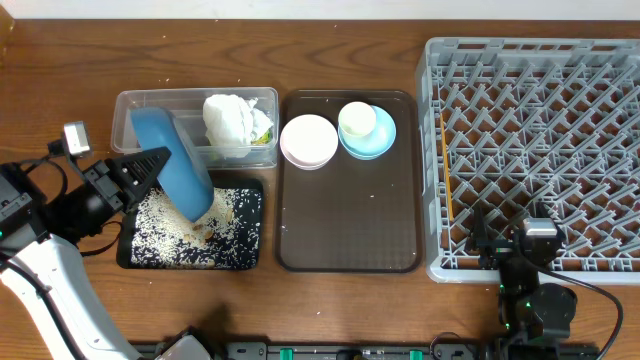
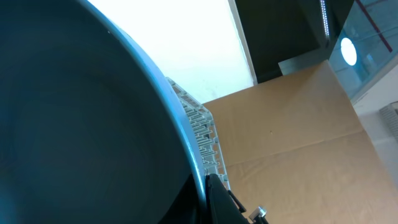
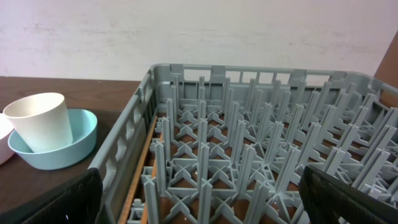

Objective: Sort waste into correct bins and load items into the dishwasher rack
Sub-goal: 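Tilt the blue plate to pour the rice onto the black tray, then set the empty blue plate back on the brown tray and release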

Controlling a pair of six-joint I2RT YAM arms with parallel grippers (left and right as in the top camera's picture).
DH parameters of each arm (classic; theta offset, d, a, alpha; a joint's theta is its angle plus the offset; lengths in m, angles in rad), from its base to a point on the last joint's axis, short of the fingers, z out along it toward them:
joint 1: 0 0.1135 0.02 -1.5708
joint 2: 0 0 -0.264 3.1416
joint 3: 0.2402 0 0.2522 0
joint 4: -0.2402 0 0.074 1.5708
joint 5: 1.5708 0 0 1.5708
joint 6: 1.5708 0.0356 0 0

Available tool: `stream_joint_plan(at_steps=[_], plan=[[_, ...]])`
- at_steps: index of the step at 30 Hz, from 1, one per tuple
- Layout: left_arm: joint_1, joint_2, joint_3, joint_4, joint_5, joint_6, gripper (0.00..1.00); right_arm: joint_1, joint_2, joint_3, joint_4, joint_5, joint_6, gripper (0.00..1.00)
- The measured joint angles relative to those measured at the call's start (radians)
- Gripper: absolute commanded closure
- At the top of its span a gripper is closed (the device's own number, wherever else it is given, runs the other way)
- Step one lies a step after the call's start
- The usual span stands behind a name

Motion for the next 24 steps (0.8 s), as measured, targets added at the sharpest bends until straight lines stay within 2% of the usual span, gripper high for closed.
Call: stream_joint_plan(at_steps=[7, 12, 17, 24], plan=[[-0.009, 0.0, 0.0, -0.003, -0.001, -0.005, 0.94, 0.0, 0.0, 0.0, 0.0, 0.0, 0.0, 0.01], [-0.091, -0.02, 0.0, -0.002, -0.058, -0.04, 0.94, 0.0, 0.0, 0.0, 0.0, 0.0, 0.0, 0.01], [-0.248, -0.103, 0.011, 0.021, -0.203, -0.145, 0.94, 0.0, 0.0, 0.0, 0.0, 0.0, 0.0, 0.01], [-0.594, -0.276, 0.034, 0.134, -0.567, -0.368, 0.94, 0.0, 0.0, 0.0, 0.0, 0.0, 0.0, 0.01]])
